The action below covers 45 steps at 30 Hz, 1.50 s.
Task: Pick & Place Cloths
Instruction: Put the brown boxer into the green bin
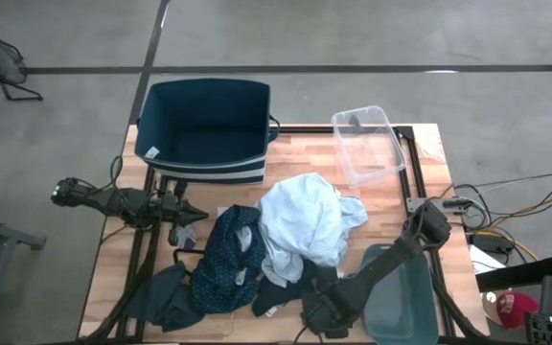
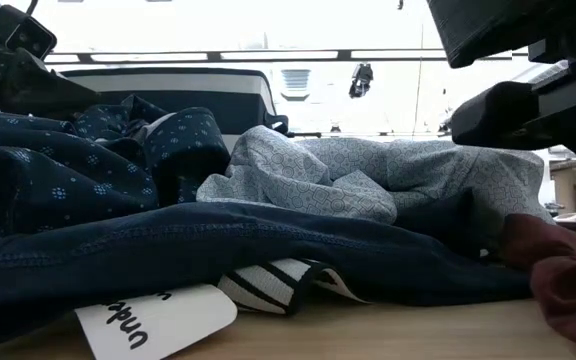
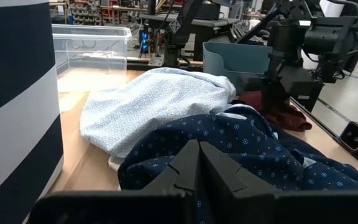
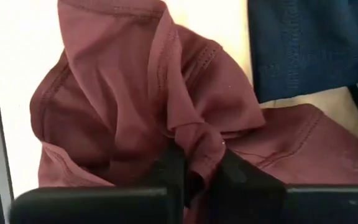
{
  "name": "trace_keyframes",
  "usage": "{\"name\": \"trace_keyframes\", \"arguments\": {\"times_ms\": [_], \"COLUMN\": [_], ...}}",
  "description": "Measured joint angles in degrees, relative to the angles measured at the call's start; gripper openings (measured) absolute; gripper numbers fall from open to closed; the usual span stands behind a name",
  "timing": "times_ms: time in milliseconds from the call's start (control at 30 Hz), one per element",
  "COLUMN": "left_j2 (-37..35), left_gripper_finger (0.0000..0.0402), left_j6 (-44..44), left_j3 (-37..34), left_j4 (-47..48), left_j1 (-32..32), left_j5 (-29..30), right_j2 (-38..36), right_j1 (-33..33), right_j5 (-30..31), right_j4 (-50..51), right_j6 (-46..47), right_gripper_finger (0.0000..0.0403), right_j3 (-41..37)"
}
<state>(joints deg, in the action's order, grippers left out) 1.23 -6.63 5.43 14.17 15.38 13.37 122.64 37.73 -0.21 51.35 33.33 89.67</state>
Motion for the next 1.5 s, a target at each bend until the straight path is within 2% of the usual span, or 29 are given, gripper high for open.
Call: {"name": "trace_keyframes", "arguments": {"times_ms": [133, 367, 533, 700, 967, 1067, 1333, 1500], "left_j2": [0.0, 0.1, 0.1, 0.1, 0.1, 0.1, 0.1, 0.1], "left_gripper_finger": [0.0019, 0.0019, 0.0019, 0.0019, 0.0019, 0.0019, 0.0019, 0.0019], "left_j6": [0.0, 0.0, 0.0, 0.0, 0.0, 0.0, 0.0, 0.0], "left_j3": [0.0, 0.0, 0.0, 0.0, 0.0, 0.0, 0.0, 0.0], "left_j4": [0.0, 0.0, 0.0, 0.0, 0.0, 0.0, 0.0, 0.0], "left_j1": [0.0, 0.0, 0.0, 0.0, 0.0, 0.0, 0.0, 0.0], "left_j5": [0.0, 0.0, 0.0, 0.0, 0.0, 0.0, 0.0, 0.0], "right_j2": [-1.2, -5.2, -10.4, -17.0, -26.3, -28.4, -31.3, -31.0], "right_j1": [0.0, 0.1, 1.6, 3.8, 8.9, 11.2, 16.8, 19.1], "right_j5": [3.4, 12.3, 17.7, 21.3, 20.9, 20.8, 20.6, 16.8], "right_j4": [2.5, 15.2, 20.8, 21.8, 25.9, 30.5, 36.4, 38.8], "right_j6": [-0.4, 1.7, 5.9, 6.5, 14.6, 21.6, 38.5, 49.1], "right_gripper_finger": [0.0032, 0.0029, 0.0031, 0.0032, 0.0033, 0.0033, 0.0034, 0.0034], "right_j3": [0.5, 4.9, 6.9, 6.7, 6.5, 6.5, 3.5, 1.1]}}
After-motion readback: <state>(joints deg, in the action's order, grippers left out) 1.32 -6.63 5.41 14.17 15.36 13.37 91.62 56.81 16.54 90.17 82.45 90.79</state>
